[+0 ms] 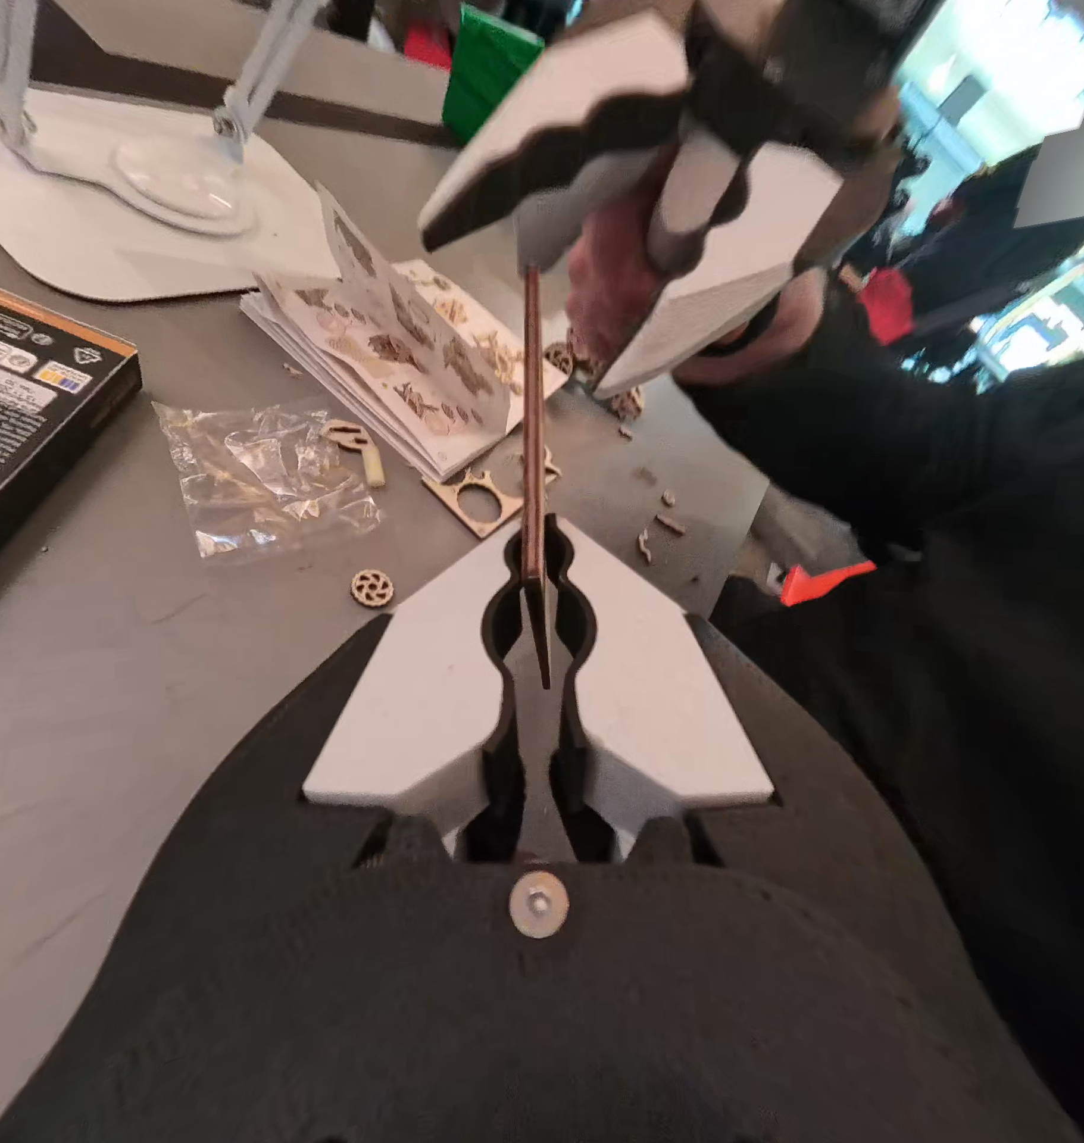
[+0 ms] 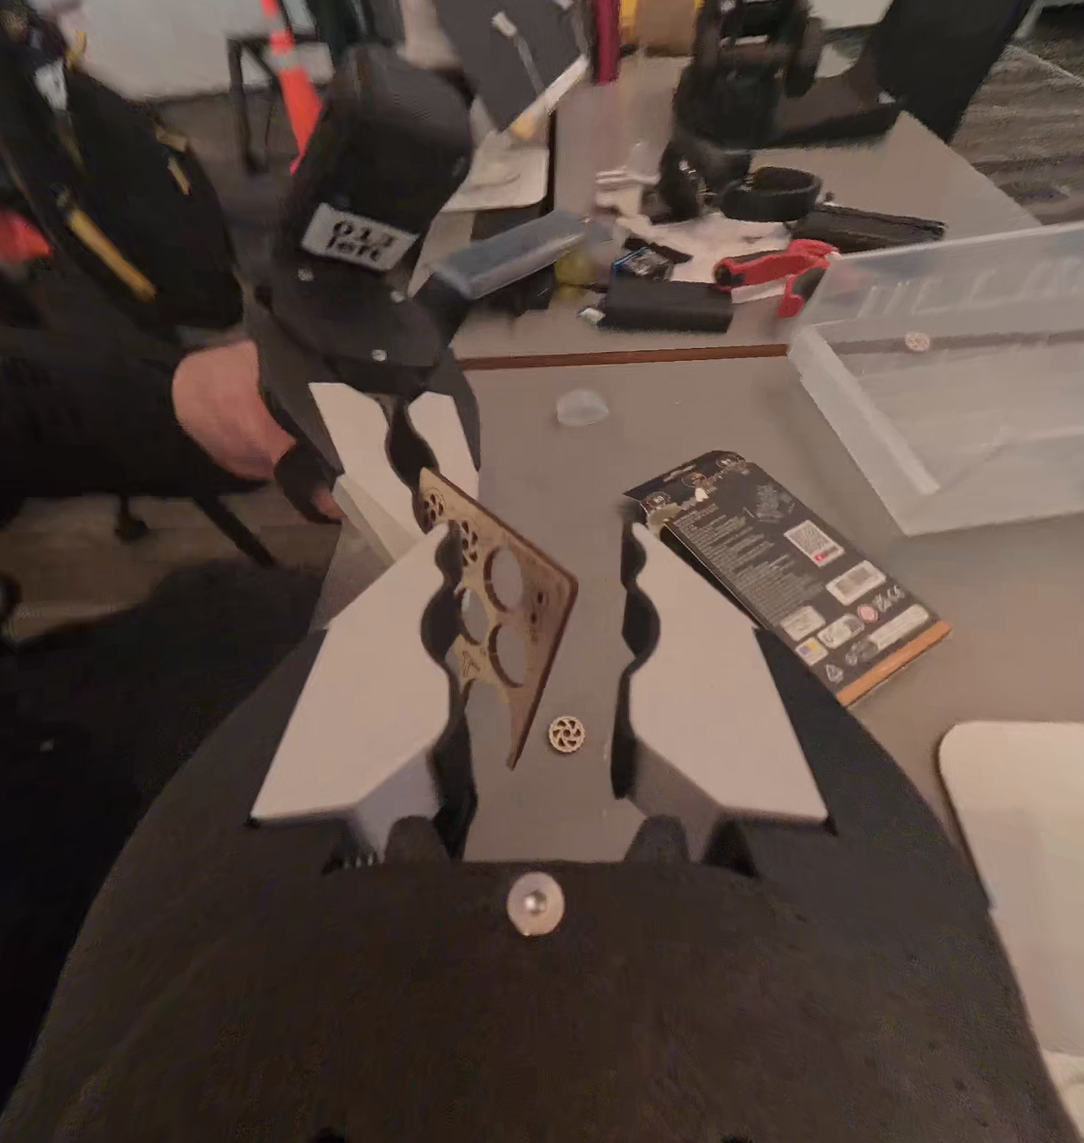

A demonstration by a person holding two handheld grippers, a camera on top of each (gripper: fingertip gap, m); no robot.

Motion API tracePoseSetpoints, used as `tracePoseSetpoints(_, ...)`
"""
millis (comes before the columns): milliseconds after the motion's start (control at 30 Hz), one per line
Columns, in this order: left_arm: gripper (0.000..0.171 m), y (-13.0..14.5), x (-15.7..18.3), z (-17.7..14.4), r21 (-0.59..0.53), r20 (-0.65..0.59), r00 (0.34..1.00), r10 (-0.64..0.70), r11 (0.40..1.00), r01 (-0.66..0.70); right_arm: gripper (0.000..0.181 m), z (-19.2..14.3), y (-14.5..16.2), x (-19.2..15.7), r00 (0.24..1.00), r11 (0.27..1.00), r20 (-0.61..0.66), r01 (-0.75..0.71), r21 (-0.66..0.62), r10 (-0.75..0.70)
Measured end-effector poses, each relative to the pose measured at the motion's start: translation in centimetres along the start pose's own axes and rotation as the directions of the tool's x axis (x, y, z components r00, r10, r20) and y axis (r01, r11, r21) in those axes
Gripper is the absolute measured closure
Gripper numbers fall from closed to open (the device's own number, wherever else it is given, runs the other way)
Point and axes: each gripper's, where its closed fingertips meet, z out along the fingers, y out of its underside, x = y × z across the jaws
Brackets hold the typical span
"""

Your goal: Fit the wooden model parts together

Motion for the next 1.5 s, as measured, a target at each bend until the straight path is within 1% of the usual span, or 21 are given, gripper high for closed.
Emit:
tracePoseSetpoints(67,0.171,0.4,0.4,0.4,-0.063,0.006,0.999,0.037,0.997,-0.036,0.159,0.4,1.0,-1.8,0.989,0.989,0.142,0.067,-0.135,-0.048)
tracePoseSetpoints(100,0.171,0.8,0.2,0.5,-0.101,0.033,0.997,0.067,0.993,-0.063,0.156,0.7,2.0,-2.0,0.982,0.973,0.185,0.070,-0.218,-0.029)
tracePoseSetpoints(167,0.171,1.8,0.3,1.0,-0.185,0.044,0.994,0.100,0.979,-0.090,0.166,1.3,3.7,-3.0,0.957,0.948,0.290,0.075,-0.309,0.019)
tracePoseSetpoints(233,0.170,2.7,-0.2,1.2,-0.245,0.065,0.993,0.097,0.966,-0.078,0.168,1.8,5.1,-3.3,0.943,0.928,0.325,0.057,-0.368,0.071)
tracePoseSetpoints(267,0.171,2.8,-0.2,1.2,-0.236,0.046,0.997,0.066,0.970,-0.053,0.173,1.9,5.1,-3.5,0.934,0.935,0.345,0.040,-0.352,0.090)
tracePoseSetpoints(400,0.170,3.0,-1.0,1.6,-0.251,0.015,1.000,0.016,0.968,-0.012,0.172,2.2,5.9,-2.6,0.939,0.930,0.288,-0.074,-0.361,0.187)
tracePoseSetpoints(500,0.170,2.6,-1.3,2.3,-0.254,0.006,1.000,0.014,0.967,-0.012,0.177,2.1,6.3,-1.1,0.969,0.933,0.201,-0.062,-0.354,0.141)
tracePoseSetpoints(600,0.170,2.5,-1.6,2.8,-0.244,-0.016,1.000,-0.025,0.970,0.020,0.177,1.9,6.7,-0.7,0.966,0.934,0.192,-0.100,-0.343,0.174)
tracePoseSetpoints(767,0.169,2.2,-1.5,3.0,-0.215,-0.046,0.996,-0.072,0.975,0.060,0.175,1.7,6.6,-0.5,0.983,0.934,0.136,-0.072,-0.349,0.127)
tracePoseSetpoints(833,0.164,2.1,-1.7,3.0,-0.168,-0.084,0.991,-0.107,0.981,0.092,0.177,1.8,6.3,-0.6,0.973,0.937,0.150,-0.118,-0.330,0.175)
tracePoseSetpoints(900,0.146,2.4,-1.6,2.8,-0.146,-0.124,0.981,-0.146,0.981,0.128,0.179,1.5,5.4,-0.2,0.956,0.945,0.157,-0.203,-0.255,0.248)
tracePoseSetpoints(933,0.145,2.5,-1.5,2.8,-0.132,-0.137,0.979,-0.151,0.982,0.133,0.180,1.1,5.1,-0.2,0.942,0.943,0.176,-0.244,-0.225,0.285)
tracePoseSetpoints(1000,0.168,2.3,-1.6,2.7,-0.096,-0.134,0.984,-0.119,0.990,0.106,0.180,0.7,4.9,-0.4,0.907,0.927,0.214,-0.329,-0.183,0.364)
tracePoseSetpoints(1033,0.169,2.7,-1.5,2.8,-0.122,-0.134,0.984,-0.114,0.988,0.097,0.180,0.6,5.4,-0.4,0.899,0.920,0.216,-0.345,-0.185,0.381)
tracePoseSetpoints(1067,0.171,3.0,-1.3,3.0,-0.152,-0.139,0.983,-0.118,0.984,0.096,0.176,0.6,6.0,-0.1,0.905,0.920,0.197,-0.341,-0.195,0.377)
tracePoseSetpoints(1133,0.171,3.1,-1.1,3.3,-0.184,-0.118,0.987,-0.113,0.979,0.091,0.153,0.1,5.3,0.1,0.929,0.945,0.192,-0.292,-0.148,0.317)
tracePoseSetpoints(1167,0.171,3.0,-0.8,3.4,-0.193,-0.131,0.985,-0.113,0.977,0.087,0.156,0.0,4.8,-0.2,0.944,0.960,0.193,-0.247,-0.130,0.269)
tracePoseSetpoints(1233,0.171,3.0,-0.5,3.6,-0.214,-0.125,0.987,-0.099,0.974,0.071,0.157,0.5,5.5,-0.6,0.962,0.961,0.168,-0.179,-0.213,0.216)
tracePoseSetpoints(1267,0.171,3.3,-0.3,3.8,-0.240,-0.121,0.989,-0.083,0.969,0.052,0.163,0.7,5.3,-1.0,0.958,0.961,0.191,-0.170,-0.221,0.213)
tracePoseSetpoints(1400,0.170,3.3,-0.4,3.7,-0.245,-0.097,0.993,-0.072,0.968,0.046,0.172,0.8,5.3,-1.1,0.930,0.944,0.230,-0.234,-0.231,0.287)
tracePoseSetpoints(1500,0.167,4.1,-1.1,4.3,-0.277,-0.046,0.998,-0.054,0.960,0.039,0.171,1.3,6.5,-0.6,0.946,0.934,0.168,-0.225,-0.276,0.278)
